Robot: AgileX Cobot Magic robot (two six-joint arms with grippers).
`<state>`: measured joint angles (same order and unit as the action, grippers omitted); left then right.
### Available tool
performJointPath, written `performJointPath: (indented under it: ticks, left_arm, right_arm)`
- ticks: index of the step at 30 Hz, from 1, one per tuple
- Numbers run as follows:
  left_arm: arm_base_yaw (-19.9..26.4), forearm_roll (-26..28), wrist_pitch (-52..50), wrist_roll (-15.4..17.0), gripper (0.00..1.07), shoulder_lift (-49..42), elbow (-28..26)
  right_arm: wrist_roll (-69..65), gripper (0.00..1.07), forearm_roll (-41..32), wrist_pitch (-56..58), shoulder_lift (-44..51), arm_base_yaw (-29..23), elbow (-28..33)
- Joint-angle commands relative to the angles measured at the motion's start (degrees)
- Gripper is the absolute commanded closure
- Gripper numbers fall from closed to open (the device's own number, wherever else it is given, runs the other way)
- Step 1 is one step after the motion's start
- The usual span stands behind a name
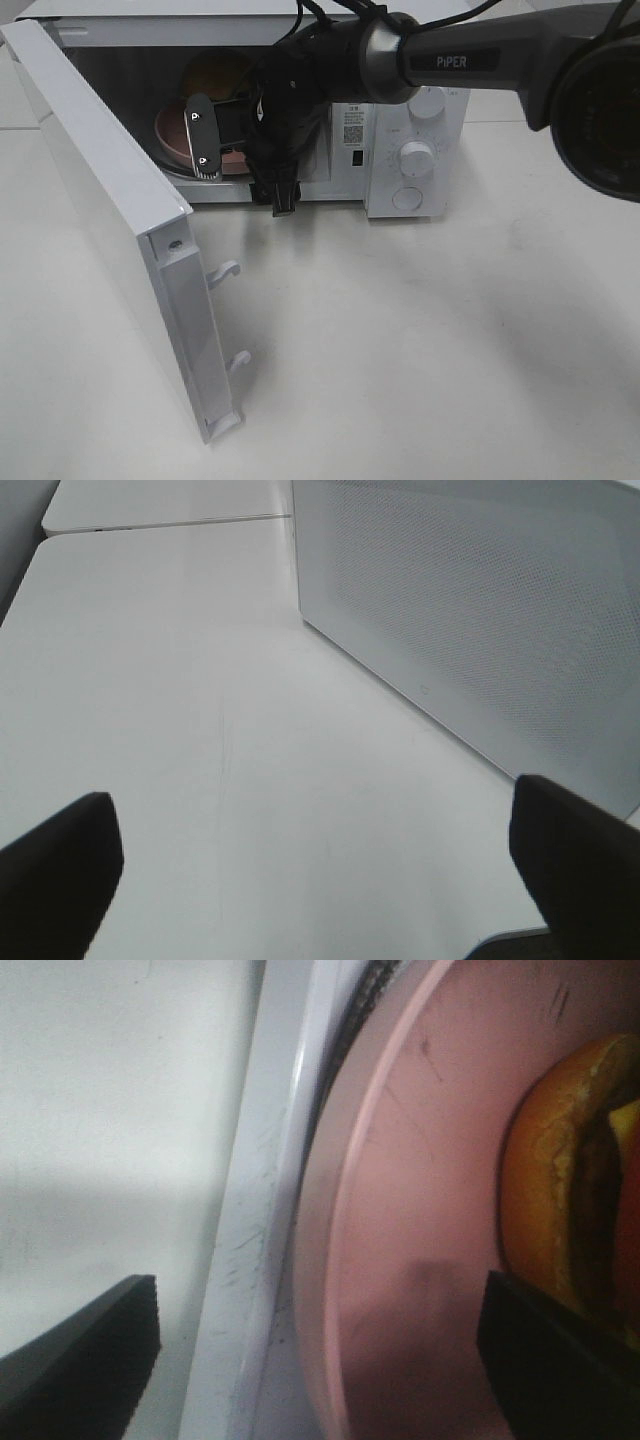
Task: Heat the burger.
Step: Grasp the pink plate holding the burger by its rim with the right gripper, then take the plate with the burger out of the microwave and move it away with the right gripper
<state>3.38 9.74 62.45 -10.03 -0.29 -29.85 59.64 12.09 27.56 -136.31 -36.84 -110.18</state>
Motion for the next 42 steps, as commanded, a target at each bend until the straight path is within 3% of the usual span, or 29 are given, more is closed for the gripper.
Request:
performJointPath:
  ticks: [1,6,8,11,13,16,18,34,42]
  left_arm:
    - [0.2,0.2,-0.7,-0.1,0.09,-1.0,0.1]
    - [0.2,0.2,-0.7,-0.1,0.09,-1.0,0.1]
    - [0.2,0.2,-0.7,-0.1,0.09,-1.0,0.1]
    - [0.2,0.2,-0.7,-0.1,0.09,-1.0,0.1]
    - [0.2,0.2,-0.7,-0.1,0.09,-1.0,0.1]
    - [0.2,0.2,-0.7,-0.1,0.09,-1.0,0.1]
    - [0.2,0.2,-0.7,-0.1,0.09,-1.0,0.1]
    - [0.2,0.2,-0.7,-0.1,0.09,-1.0,0.1]
    - [0.2,0.2,-0.7,-0.1,0.09,-1.0,0.1]
  right_arm:
    - [-0.8,0.25,0.3,1.1,-1.2,-0.2,-2.4]
    - [-1.2,0.30,0.0,2.1,-3.4,-0.2,-6.0]
    - [-1.4,0.43,-0.8,1.2,-4.5,-0.1,-6.5]
    - [-1.5,0.48,-0.8,0.8,-4.8,-0.1,-6.5]
    - [-1.4,0.75,-0.8,0.5,-5.4,-0.1,-6.5]
    - [-1.4,0.84,-0.8,0.5,-5.4,-0.1,-6.5]
    - [-1.5,1.07,-0.9,0.6,-5.4,-0.1,-6.5]
    - [-0.8,1.07,-1.3,4.3,-4.1,-0.1,-6.5]
    - [2.1,1.07,1.3,3.1,-0.1,-0.1,-0.4]
